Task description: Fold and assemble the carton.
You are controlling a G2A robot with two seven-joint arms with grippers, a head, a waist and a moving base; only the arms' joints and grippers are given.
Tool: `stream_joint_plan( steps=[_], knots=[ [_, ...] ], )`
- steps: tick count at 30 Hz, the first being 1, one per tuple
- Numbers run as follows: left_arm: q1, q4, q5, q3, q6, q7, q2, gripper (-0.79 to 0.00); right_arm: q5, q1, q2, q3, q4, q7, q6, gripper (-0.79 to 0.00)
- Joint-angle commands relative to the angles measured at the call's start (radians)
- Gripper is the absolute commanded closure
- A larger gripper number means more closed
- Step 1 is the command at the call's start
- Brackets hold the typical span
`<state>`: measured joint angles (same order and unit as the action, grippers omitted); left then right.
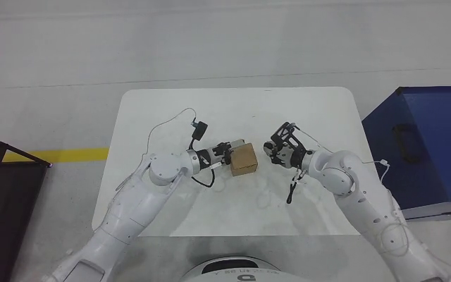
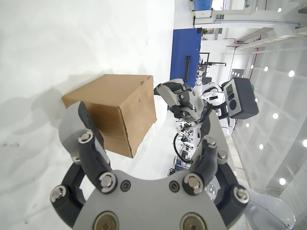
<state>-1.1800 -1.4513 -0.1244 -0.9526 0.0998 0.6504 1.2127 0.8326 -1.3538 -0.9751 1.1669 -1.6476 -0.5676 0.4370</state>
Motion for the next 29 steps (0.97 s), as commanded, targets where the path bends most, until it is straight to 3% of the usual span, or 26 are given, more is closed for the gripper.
stream_joint_plan(
  steps=[1, 6, 11, 16, 23, 24, 25, 26, 27, 29],
  knots=[
    [0.002, 0.013, -0.001, -0.002, -0.008, -0.011, 0.001, -0.785, 0.016, 0.006, 0.000, 0.000, 0.009, -0.009, -0.010, 0.000],
    [-0.025, 0.004, -0.002, -0.039, -0.023, -0.024, -0.007, -0.785, 0.023, 0.011, -0.003, -0.012, 0.016, -0.035, -0.012, 0.000],
    [-0.059, -0.024, 0.007, -0.075, -0.023, -0.021, -0.018, -0.785, -0.025, 0.035, -0.010, -0.069, 0.019, -0.131, 0.047, 0.000],
    [-0.072, -0.038, 0.011, -0.093, -0.019, -0.020, -0.022, -0.785, -0.081, 0.067, -0.021, -0.116, 0.023, -0.144, 0.084, 0.000],
    [-0.111, -0.068, -0.021, -0.142, -0.030, -0.033, -0.030, -0.785, -0.072, 0.040, 0.001, 0.018, 0.028, -0.060, 0.071, 0.000],
    [-0.123, -0.073, -0.049, -0.155, -0.038, -0.028, -0.032, -0.785, -0.077, 0.021, 0.006, 0.054, 0.019, -0.022, 0.082, -0.154],
    [-0.127, -0.075, -0.060, -0.160, -0.041, -0.024, -0.032, -0.785, -0.076, 0.002, 0.013, 0.090, 0.010, 0.011, 0.100, -0.751],
    [-0.127, -0.075, -0.060, -0.160, -0.041, -0.024, -0.032, -0.785, -0.075, -0.004, 0.015, 0.104, 0.006, 0.023, 0.106, -0.785],
    [-0.127, -0.075, -0.067, -0.161, -0.041, -0.025, -0.032, -0.784, -0.076, 0.003, 0.012, 0.085, 0.010, 0.008, 0.098, -0.001],
    [-0.128, -0.076, -0.066, -0.161, -0.042, -0.024, -0.032, -0.784, -0.076, -0.006, 0.015, 0.117, 0.005, 0.036, 0.107, -0.015]
  ],
)
